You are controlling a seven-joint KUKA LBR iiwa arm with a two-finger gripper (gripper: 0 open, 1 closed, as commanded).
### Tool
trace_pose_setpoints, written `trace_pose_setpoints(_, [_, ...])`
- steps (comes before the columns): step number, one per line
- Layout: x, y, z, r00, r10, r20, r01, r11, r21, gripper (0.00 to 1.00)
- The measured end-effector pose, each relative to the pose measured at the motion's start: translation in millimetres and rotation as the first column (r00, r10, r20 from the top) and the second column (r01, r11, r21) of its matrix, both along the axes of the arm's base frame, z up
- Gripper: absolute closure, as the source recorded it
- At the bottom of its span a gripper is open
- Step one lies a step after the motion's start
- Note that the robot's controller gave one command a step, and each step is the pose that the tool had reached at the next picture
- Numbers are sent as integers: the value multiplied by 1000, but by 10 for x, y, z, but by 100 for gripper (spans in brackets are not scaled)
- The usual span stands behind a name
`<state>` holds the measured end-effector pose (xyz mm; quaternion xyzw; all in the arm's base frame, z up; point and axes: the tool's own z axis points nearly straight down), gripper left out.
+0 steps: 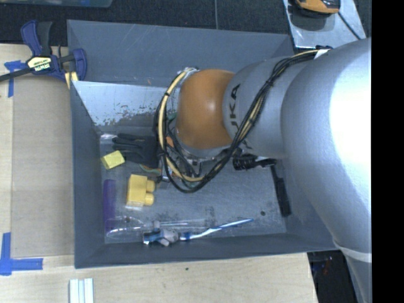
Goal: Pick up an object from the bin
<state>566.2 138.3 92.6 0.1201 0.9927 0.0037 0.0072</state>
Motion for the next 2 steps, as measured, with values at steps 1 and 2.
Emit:
trace_pose_setpoints(1, [-6,-6,281,1000,-1,-2,1,1000,0,100])
trace_pose_setpoints(2, [12,-5,487,1000,0,5,0,1000,1,100])
